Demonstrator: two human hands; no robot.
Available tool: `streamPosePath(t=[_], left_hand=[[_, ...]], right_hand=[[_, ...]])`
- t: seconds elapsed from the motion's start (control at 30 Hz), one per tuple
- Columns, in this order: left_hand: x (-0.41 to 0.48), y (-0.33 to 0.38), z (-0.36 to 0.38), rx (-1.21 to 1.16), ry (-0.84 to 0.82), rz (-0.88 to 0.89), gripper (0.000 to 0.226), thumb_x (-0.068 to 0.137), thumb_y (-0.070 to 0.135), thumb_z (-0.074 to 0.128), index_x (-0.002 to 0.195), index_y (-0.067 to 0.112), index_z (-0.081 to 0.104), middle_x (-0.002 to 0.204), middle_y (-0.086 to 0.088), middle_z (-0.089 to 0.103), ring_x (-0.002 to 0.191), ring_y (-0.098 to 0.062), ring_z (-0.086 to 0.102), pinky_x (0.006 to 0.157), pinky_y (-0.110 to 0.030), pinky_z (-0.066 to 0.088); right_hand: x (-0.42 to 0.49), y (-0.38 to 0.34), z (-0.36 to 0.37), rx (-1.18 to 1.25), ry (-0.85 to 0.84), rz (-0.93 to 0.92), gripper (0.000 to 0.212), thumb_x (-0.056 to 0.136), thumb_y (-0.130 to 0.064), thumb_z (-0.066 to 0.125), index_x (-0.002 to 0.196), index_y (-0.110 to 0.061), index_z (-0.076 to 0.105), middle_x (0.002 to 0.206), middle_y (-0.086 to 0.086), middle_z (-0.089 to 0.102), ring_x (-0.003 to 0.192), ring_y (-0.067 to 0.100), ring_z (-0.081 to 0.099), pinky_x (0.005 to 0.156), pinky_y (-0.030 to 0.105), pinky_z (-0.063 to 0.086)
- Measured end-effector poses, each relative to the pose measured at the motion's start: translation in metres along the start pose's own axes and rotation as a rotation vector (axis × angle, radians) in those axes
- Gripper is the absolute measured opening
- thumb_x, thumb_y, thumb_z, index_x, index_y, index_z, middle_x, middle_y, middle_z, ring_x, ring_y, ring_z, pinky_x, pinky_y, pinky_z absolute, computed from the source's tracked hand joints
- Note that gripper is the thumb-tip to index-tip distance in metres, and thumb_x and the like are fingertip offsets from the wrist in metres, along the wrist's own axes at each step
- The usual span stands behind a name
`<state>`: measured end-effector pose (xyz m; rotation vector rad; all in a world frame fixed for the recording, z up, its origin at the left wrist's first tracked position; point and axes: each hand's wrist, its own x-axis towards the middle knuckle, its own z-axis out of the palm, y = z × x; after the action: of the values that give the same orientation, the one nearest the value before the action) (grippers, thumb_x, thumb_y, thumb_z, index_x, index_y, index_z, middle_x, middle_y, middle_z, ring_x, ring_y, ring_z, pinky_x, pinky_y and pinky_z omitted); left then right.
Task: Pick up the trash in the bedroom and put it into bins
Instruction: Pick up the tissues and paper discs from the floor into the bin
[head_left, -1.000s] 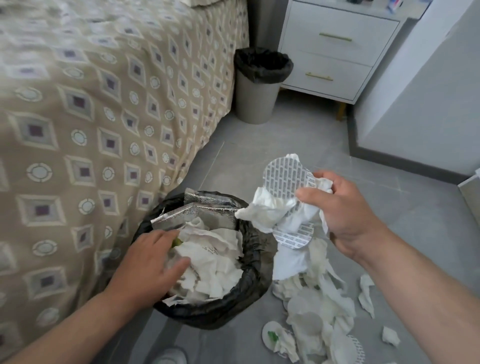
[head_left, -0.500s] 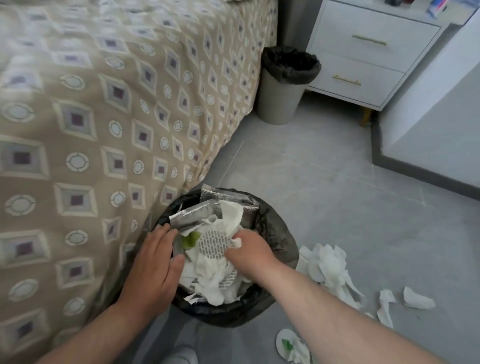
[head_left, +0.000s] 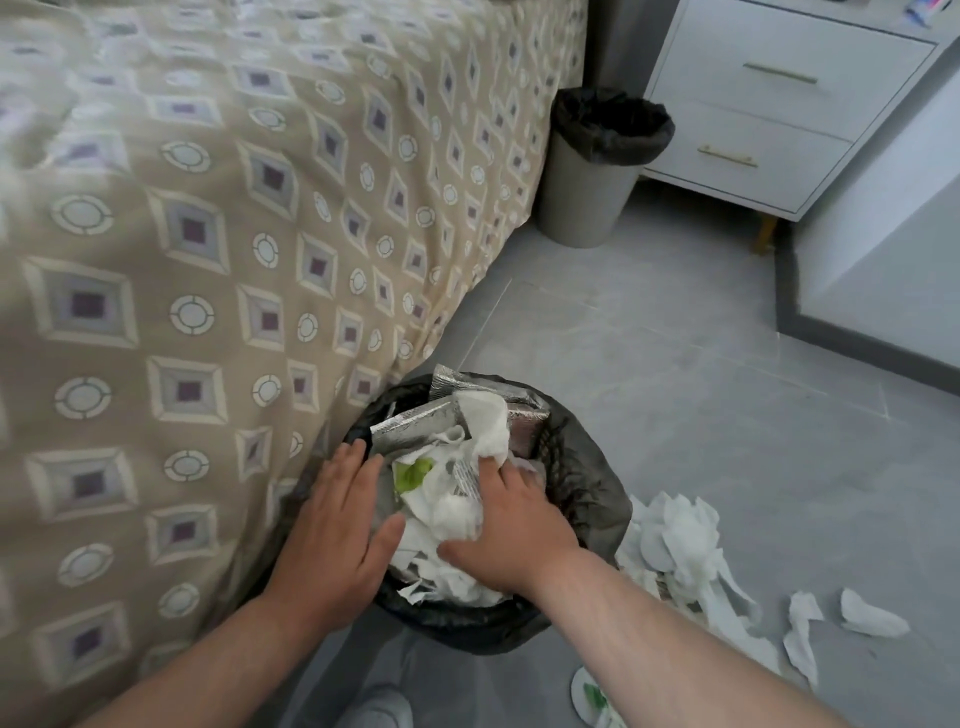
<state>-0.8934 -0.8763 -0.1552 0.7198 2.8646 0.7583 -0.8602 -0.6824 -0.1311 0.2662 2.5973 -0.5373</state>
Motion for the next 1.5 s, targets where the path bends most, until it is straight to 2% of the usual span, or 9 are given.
streamPosePath(t=[0.2,0.4,0.5,0.67,0.87,0.97,1.1,1.3,1.5], left_hand=[[0.001,-0.005,0.001,0.008,-0.023,0.043,0.094,0.082,0.074,0.0,0.147,0.012,0.026,0.158,-0.003,0.012,0.144,-0.008,-0.001,0.116,-0.026,0.0],[0.003,0.0,-0.01,-0.029,0.01,0.121,0.065,0.088,0.054,0.03,0.139,0.015,0.042,0.146,-0.008,0.035,0.137,-0.024,0.026,0.111,-0.042,0.022],[0.01,0.017,-0.024,-0.042,0.055,0.213,0.057,0.086,0.042,0.038,0.131,0.009,0.049,0.129,-0.007,0.042,0.121,-0.027,0.04,0.104,-0.034,0.027],[0.021,0.07,-0.041,-0.036,0.011,0.381,0.062,0.091,0.055,0.03,0.128,0.009,0.05,0.127,-0.01,0.045,0.12,-0.025,0.04,0.103,-0.034,0.028],[0.032,0.176,-0.024,0.15,-0.164,0.943,0.05,0.089,0.042,0.044,0.121,0.006,0.056,0.123,-0.012,0.057,0.111,-0.028,0.049,0.1,-0.035,0.035],[0.022,0.221,0.029,0.228,-0.316,1.154,0.046,0.085,0.042,0.045,0.118,0.012,0.057,0.118,-0.007,0.061,0.106,-0.025,0.056,0.094,-0.033,0.045],[0.012,0.249,0.117,0.331,-0.587,0.996,0.055,0.09,0.048,0.033,0.133,0.015,0.044,0.132,-0.006,0.049,0.121,-0.025,0.046,0.103,-0.039,0.039],[0.007,0.24,0.22,0.433,-0.798,0.623,0.069,0.089,0.046,0.05,0.145,0.02,0.02,0.154,-0.009,0.02,0.14,-0.029,0.02,0.113,-0.044,0.025],[0.005,0.253,0.261,0.505,-0.901,0.485,0.094,0.082,0.043,0.064,0.147,0.041,-0.005,0.156,-0.005,-0.021,0.144,-0.031,-0.014,0.109,-0.062,0.018]], right_hand=[[0.011,-0.002,0.007,0.051,-0.188,0.038,0.09,0.067,-0.063,0.061,0.141,-0.019,0.034,0.14,0.005,0.047,0.125,0.027,0.048,0.101,0.039,0.044],[-0.013,0.008,-0.034,-0.05,-0.108,-0.053,0.089,0.071,-0.072,0.058,0.143,-0.026,0.034,0.137,-0.001,0.054,0.123,0.024,0.052,0.095,0.036,0.048],[-0.042,0.022,-0.058,-0.013,-0.025,-0.094,0.083,0.073,-0.071,0.058,0.143,-0.031,0.037,0.143,-0.005,0.05,0.13,0.021,0.047,0.102,0.033,0.042],[-0.095,0.067,-0.075,0.107,0.116,-0.169,0.056,0.082,-0.056,0.058,0.132,-0.03,0.052,0.133,-0.004,0.057,0.123,0.016,0.051,0.102,0.031,0.042],[-0.154,0.166,-0.059,0.229,0.293,0.105,0.032,0.089,-0.034,0.059,0.118,-0.02,0.063,0.116,-0.001,0.066,0.107,0.017,0.06,0.083,0.024,0.042],[-0.171,0.229,-0.02,0.308,0.247,0.319,0.021,0.087,-0.028,0.059,0.106,-0.02,0.064,0.103,0.0,0.065,0.1,0.019,0.06,0.076,0.024,0.039],[-0.188,0.295,0.022,0.302,0.043,0.52,0.042,0.09,-0.028,0.057,0.128,-0.011,0.055,0.128,0.011,0.059,0.118,0.027,0.055,0.089,0.028,0.04],[-0.21,0.348,0.085,0.268,-0.075,0.674,0.056,0.088,-0.035,0.058,0.137,-0.011,0.045,0.142,0.014,0.047,0.127,0.029,0.047,0.099,0.03,0.038],[-0.238,0.331,0.153,0.147,-0.276,0.534,0.098,0.077,-0.054,0.067,0.151,-0.031,0.006,0.16,0.012,-0.003,0.145,0.035,0.012,0.113,0.046,0.031]])
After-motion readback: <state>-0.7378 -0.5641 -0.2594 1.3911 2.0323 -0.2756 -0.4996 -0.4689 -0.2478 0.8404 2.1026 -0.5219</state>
